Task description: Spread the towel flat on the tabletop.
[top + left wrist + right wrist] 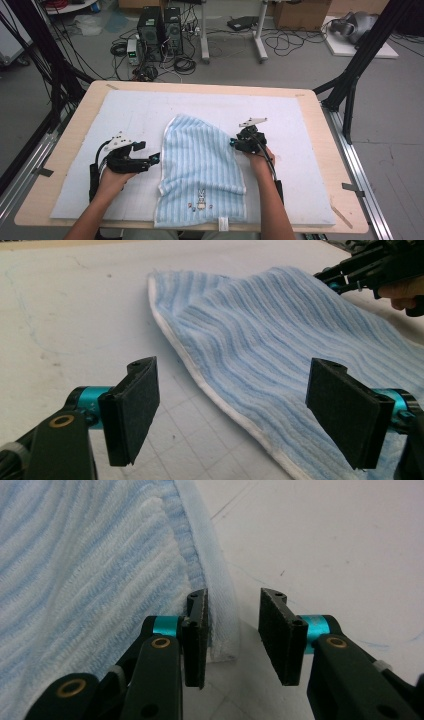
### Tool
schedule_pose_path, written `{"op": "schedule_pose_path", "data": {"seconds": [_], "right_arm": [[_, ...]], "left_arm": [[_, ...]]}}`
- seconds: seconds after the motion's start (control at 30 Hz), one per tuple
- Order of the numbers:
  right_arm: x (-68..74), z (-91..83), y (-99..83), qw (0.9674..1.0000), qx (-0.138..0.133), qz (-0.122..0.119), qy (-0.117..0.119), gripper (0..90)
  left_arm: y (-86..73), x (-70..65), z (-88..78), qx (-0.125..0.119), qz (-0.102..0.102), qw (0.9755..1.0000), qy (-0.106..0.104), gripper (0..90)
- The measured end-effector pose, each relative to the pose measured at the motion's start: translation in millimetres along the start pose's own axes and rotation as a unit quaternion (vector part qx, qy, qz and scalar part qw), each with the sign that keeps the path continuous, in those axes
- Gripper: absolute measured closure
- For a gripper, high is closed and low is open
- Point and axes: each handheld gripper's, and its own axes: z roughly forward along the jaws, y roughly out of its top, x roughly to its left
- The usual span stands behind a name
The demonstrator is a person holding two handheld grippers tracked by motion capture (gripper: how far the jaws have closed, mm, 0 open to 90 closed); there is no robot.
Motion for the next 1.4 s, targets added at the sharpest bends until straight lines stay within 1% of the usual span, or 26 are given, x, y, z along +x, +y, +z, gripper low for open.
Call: {"op": "schedule_pose_path", "data": {"seconds": [0.03, 0.1, 0.13, 0.2, 0.23, 0.27, 0.33, 0.37, 0.43, 0.53, 0.57, 0.63, 0.67, 0.7, 0.77, 0.8, 0.83, 0.87, 0.93, 1.0, 1.03, 1.17, 1.27, 1.3, 1.33, 1.4], "right_arm": [[-1.5, -0.1, 0.0, 1.0, 0.002, 0.001, 0.006, 67.1], [-1.9, -0.1, 0.5, 0.9998, 0.002, 0.002, 0.019, 79.6], [-2.1, 0.5, 2.0, 0.9997, 0.006, -0.005, 0.023, 83.1], [-2.3, 1.7, 7.5, 0.9995, 0.019, -0.012, 0.024, 85.2], [-3.0, 2.1, 9.5, 0.9995, 0.021, -0.017, 0.015, 85.3], [-5.4, 1.9, 12.6, 0.9997, 0.015, -0.02, -0.006, 85.4], [-11.4, 0.2, 17.2, 0.9994, -0.003, -0.011, -0.032, 85.3], [-15.0, -0.4, 21.5, 0.9983, -0.008, -0.008, -0.057, 85.3], [-18.1, -0.6, 28.5, 0.9965, -0.013, -0.009, -0.082, 85.3], [-22.4, -1.5, 41.3, 0.9919, -0.028, -0.003, -0.124, 85.3], [-24.5, -1.9, 46.5, 0.989, -0.032, 0.005, -0.144, 85.3], [-28.3, -2.3, 52.6, 0.9849, -0.042, 0.021, -0.167, 85.3], [-30.1, -3.0, 55.1, 0.9812, -0.054, 0.03, -0.183, 85.3], [-32.2, -2.4, 56.9, 0.9784, -0.052, 0.038, -0.197, 85.0], [-35.3, -0.6, 57.2, 0.9752, -0.053, 0.053, -0.208, 83.4], [-36.9, 0.8, 56.0, 0.9748, -0.056, 0.071, -0.204, 78.1], [-38.4, 1.8, 54.1, 0.9754, -0.062, 0.094, -0.189, 72.1], [-37.5, 1.5, 52.7, 0.9757, -0.069, 0.103, -0.181, 68.8], [-32.8, -1.3, 50.4, 0.9766, -0.081, 0.098, -0.174, 60.6], [-28.8, -7.6, 47.5, 0.98, -0.083, 0.085, -0.16, 59.0], [-26.6, -12.1, 44.9, 0.9803, -0.088, 0.076, -0.16, 58.7], [-21.5, -31.8, 30.4, 0.9827, -0.103, 0.067, -0.138, 55.8], [-18.7, -42.7, 17.5, 0.9861, -0.095, 0.048, -0.128, 53.3], [-17.9, -45.7, 11.9, 0.9874, -0.091, 0.045, -0.122, 52.9], [-18.4, -47.6, 7.7, 0.9881, -0.089, 0.044, -0.117, 50.8], [-20.2, -53.8, -4.5, 0.9893, -0.084, 0.057, -0.105, 46.3]], "left_arm": [[2.3, 1.0, -0.3, -0.002, 0.0, 1.0, 0.001, 22.3], [5.3, 4.9, 0.0, -0.01, -0.012, 0.9999, 0.002, 22.8], [6.2, 6.3, 0.5, -0.004, -0.016, 0.9999, 0.004, 22.8], [7.0, 7.7, 1.4, -0.003, -0.018, 0.9998, 0.01, 22.9], [7.0, 7.3, 2.0, -0.001, -0.021, 0.9997, 0.008, 23.1], [6.9, 6.6, 2.6, 0.002, -0.018, 0.9998, 0.008, 23.1], [6.7, 5.3, 3.9, 0.007, -0.017, 0.9998, 0.007, 23.5], [6.5, 4.6, 4.5, 0.009, -0.018, 0.9998, 0.007, 23.6], [6.2, 3.2, 6.1, 0.014, -0.018, 0.9997, 0.007, 23.6], [5.7, 0.3, 8.5, 0.022, -0.017, 0.9996, 0.004, 23.7], [5.6, -0.7, 9.2, 0.024, -0.016, 0.9996, 0.005, 23.8], [5.2, -2.6, 10.9, 0.028, -0.015, 0.9995, 0.005, 23.9], [4.9, -3.7, 11.9, 0.03, -0.016, 0.9994, 0.005, 24.0], [4.8, -4.4, 12.7, 0.034, -0.014, 0.9993, 0.004, 24.3], [4.4, -5.2, 14.3, 0.035, -0.013, 0.9993, 0.005, 24.6], [4.5, -4.8, 14.9, 0.037, -0.012, 0.9992, 0.005, 25.1], [4.4, -3.9, 15.7, 0.037, -0.011, 0.9992, 0.006, 25.3], [4.2, -3.3, 16.6, 0.036, -0.014, 0.9992, 0.006, 25.4], [3.9, 0.1, 18.9, 0.036, -0.021, 0.9991, 0.009, 25.7], [4.2, 4.2, 20.8, 0.029, -0.026, 0.9992, 0.01, 26.1], [4.2, 5.7, 21.4, 0.027, -0.03, 0.9991, 0.01, 26.7], [3.4, 12.5, 26.4, 0.023, -0.051, 0.9983, 0.015, 29.0], [5.1, 13.0, 29.6, 0.006, -0.068, 0.9977, 0.005, 27.9], [6.2, 12.8, 30.6, 0.007, -0.066, 0.9978, 0.005, 27.3], [8.3, 12.3, 32.5, 0.012, -0.064, 0.9978, 0.007, 26.0], [14.3, 11.1, 36.1, 0.006, -0.065, 0.9978, 0.007, 24.4]]}}
